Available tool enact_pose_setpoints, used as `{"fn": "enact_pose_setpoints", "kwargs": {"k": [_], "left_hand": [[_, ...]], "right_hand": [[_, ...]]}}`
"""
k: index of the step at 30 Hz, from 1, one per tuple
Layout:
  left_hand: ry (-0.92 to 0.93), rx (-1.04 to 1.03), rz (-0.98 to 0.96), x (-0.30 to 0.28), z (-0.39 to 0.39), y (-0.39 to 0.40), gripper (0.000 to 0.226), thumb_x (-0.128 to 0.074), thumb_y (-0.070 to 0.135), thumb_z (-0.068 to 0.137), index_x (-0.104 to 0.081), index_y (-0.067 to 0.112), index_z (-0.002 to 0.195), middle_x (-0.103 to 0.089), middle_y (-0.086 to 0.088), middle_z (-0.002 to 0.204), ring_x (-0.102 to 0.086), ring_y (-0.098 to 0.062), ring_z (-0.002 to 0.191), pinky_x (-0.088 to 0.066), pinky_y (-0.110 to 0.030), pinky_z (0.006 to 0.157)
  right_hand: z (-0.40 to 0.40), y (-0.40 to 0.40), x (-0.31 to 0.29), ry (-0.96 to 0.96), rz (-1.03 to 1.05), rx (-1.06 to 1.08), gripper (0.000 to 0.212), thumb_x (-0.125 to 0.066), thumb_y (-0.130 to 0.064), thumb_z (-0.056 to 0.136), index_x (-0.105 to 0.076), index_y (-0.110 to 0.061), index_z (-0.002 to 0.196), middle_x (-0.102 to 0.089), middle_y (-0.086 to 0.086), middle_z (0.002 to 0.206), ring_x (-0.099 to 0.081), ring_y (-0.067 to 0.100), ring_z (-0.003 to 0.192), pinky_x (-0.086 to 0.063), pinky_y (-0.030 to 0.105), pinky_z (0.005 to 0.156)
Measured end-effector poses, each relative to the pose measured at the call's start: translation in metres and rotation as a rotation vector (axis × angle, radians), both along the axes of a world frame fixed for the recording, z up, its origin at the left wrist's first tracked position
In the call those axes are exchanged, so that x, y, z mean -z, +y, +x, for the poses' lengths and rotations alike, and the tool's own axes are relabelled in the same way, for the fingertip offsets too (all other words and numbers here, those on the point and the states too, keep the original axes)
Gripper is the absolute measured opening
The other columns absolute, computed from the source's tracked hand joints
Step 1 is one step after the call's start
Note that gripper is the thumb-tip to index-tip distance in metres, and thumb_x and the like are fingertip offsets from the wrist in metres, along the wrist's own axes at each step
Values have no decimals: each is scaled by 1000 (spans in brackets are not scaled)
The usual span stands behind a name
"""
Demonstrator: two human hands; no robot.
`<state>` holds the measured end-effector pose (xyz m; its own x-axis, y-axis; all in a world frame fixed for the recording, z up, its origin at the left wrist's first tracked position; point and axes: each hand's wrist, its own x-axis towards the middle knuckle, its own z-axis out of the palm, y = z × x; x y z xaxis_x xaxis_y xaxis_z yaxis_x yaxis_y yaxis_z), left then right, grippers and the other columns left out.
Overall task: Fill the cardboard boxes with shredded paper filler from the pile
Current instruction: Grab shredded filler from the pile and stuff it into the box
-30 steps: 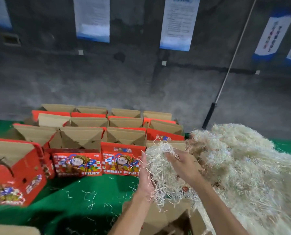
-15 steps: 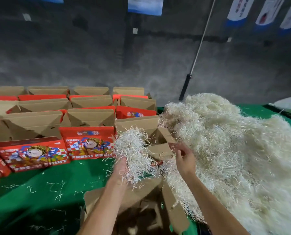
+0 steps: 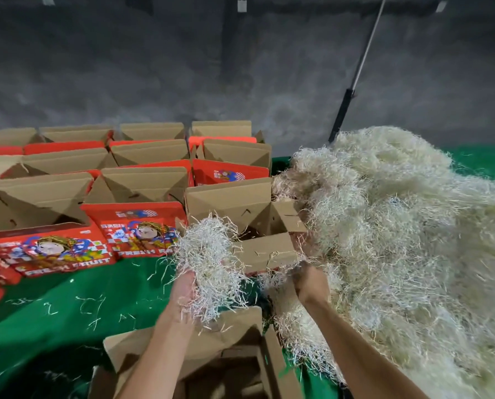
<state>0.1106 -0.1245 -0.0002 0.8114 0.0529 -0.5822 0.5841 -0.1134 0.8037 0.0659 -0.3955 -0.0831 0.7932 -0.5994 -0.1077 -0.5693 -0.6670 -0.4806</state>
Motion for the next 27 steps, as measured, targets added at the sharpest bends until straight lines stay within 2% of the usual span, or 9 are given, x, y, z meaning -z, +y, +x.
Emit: {"fn": "enact_pose_setpoints", "kwargs": {"k": [4,7,8,9,11,16,21,23,27], "left_hand": [[-10,-59,-18,-20,-5,-8,42,-33,8,107,-36,-14,143,-37,-33,148,-39,-43,136,-34,-42,108],[-18,-23,26,-35,-11,-9,42,-29,7,108,-35,-19,140,-37,-35,147,-38,-43,135,-39,-36,97],[-48,16,40,-41,-14,-9,42,-29,7,108,-34,-18,142,-35,-34,149,-38,-42,137,-39,-34,97],[-66,33,38,-45,-18,-9,43,-29,7,108,-32,-16,144,-33,-32,151,-36,-39,139,-37,-33,99],[-79,45,13,-52,-23,-10,44,-30,8,108,-29,-11,147,-29,-28,155,-31,-36,142,-32,-33,105],[-102,107,-75,-65,-30,0,44,-31,12,109,-29,-12,146,-27,-30,155,-31,-40,142,-33,-35,108],[-15,90,-263,-72,-48,5,54,-34,32,109,-24,2,153,-24,-17,160,-29,-34,145,-21,-45,118],[14,88,-316,-73,-51,7,57,-33,38,108,-21,5,154,-23,-15,161,-27,-33,145,-21,-45,117],[-16,76,-384,-86,-45,3,69,-44,45,101,-23,7,154,-33,-17,155,-33,-34,142,-24,-48,116]], "right_hand": [[14,-15,-41,-229,57,52,34,-59,-12,94,-60,-19,127,-69,-3,85,-67,12,59,-50,22,44],[28,-19,-89,-401,40,50,27,-59,-18,95,-65,-19,122,-62,1,57,-62,8,49,-49,49,51],[29,-16,-110,-488,51,62,33,-61,-17,94,-62,-21,127,-57,-1,49,-54,2,42,-21,29,56],[30,-14,-127,-546,72,77,42,-63,-14,92,-58,-23,133,-52,-4,44,-46,-1,35,-42,18,44],[33,-13,-158,-629,148,69,48,-60,-6,90,-56,-21,136,-53,-9,48,-42,0,32,-33,12,35],[32,13,-247,-885,244,20,44,-51,-1,85,-61,-27,119,-68,0,70,-43,1,37,-36,16,36],[26,25,-293,-824,299,-22,18,-50,2,85,-63,-10,86,-52,2,62,-39,13,50,-28,23,38],[22,30,-301,-908,374,18,17,-48,7,83,-62,-1,89,-51,8,66,-36,14,51,-24,24,40],[18,49,-311,-962,406,10,37,-44,16,79,-55,-13,99,-52,-5,61,-32,7,44,-23,22,38]]}}
